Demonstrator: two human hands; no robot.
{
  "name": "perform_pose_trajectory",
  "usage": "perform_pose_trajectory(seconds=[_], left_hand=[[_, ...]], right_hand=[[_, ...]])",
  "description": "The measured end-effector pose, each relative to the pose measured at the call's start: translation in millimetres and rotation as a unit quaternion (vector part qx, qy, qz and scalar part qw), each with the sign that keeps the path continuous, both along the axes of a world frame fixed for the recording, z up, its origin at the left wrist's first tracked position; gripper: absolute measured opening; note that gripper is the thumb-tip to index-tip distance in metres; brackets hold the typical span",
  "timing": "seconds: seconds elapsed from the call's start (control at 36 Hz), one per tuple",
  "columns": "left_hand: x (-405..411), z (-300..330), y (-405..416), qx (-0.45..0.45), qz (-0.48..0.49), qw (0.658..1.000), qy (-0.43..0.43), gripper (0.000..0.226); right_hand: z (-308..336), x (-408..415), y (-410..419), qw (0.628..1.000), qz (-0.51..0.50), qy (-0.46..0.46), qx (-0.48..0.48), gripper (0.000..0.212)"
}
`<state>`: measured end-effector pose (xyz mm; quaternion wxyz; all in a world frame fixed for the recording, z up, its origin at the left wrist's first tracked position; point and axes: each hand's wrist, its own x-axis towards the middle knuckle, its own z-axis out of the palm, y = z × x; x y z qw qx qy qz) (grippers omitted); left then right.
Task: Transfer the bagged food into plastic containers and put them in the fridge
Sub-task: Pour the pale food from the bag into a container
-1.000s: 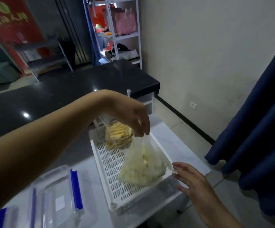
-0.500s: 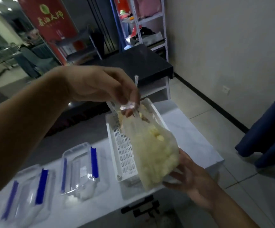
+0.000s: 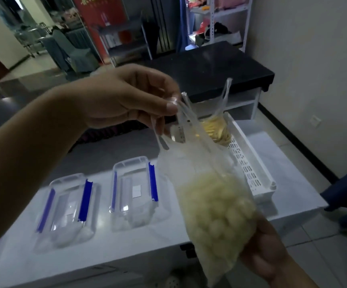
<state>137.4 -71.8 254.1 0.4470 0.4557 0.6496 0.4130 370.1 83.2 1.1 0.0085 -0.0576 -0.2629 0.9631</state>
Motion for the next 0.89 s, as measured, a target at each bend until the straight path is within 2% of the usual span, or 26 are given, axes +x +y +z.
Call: perform_pose_trajectory(seconds=[0.06, 0.11, 0.14, 0.19, 0.25, 0.39, 0.53, 0.75, 0.89], left_hand=[[-16, -20, -24, 0.021, 0.06, 0.998, -0.015, 0.021], [-32, -41, -49, 0.034, 0.121, 0.992, -0.012, 0.018], [-38, -52, -60, 0.037, 0.148, 0.988, -0.012, 0.015], [-51, -71, -82, 0.044, 0.185, 0.981, -0.031, 0.012], [-63, -90, -102, 0.051, 0.2, 0.977, -0.05, 0.012], [-90, -130, -141, 0.063, 0.226, 0.972, -0.028, 0.014], [-107, -159, -175, 0.082, 0.185, 0.979, 0.018, 0.015], [-123, -192, -192, 0.066, 0.167, 0.977, 0.118, 0.017], [-133, -204, -196, 0.093, 0.215, 0.966, 0.113, 0.018]], right_hand=[[-2, -12, -15, 0.999, -0.006, -0.026, -0.04, 0.055], [1, -24, -35, 0.994, -0.029, -0.09, -0.059, 0.055], [-5, -33, -44, 0.995, -0.04, -0.083, -0.049, 0.059], [-22, -46, -52, 0.992, -0.044, -0.116, -0.015, 0.083], [-27, -52, -62, 0.991, -0.038, -0.13, -0.006, 0.091], [-26, -76, -82, 0.961, -0.097, -0.217, 0.141, 0.068], [-12, -85, -87, 0.921, -0.118, -0.27, 0.255, 0.047], [-2, -106, -90, 0.872, -0.12, -0.33, 0.34, 0.053], [2, -122, -75, 0.874, -0.1, -0.324, 0.349, 0.055]])
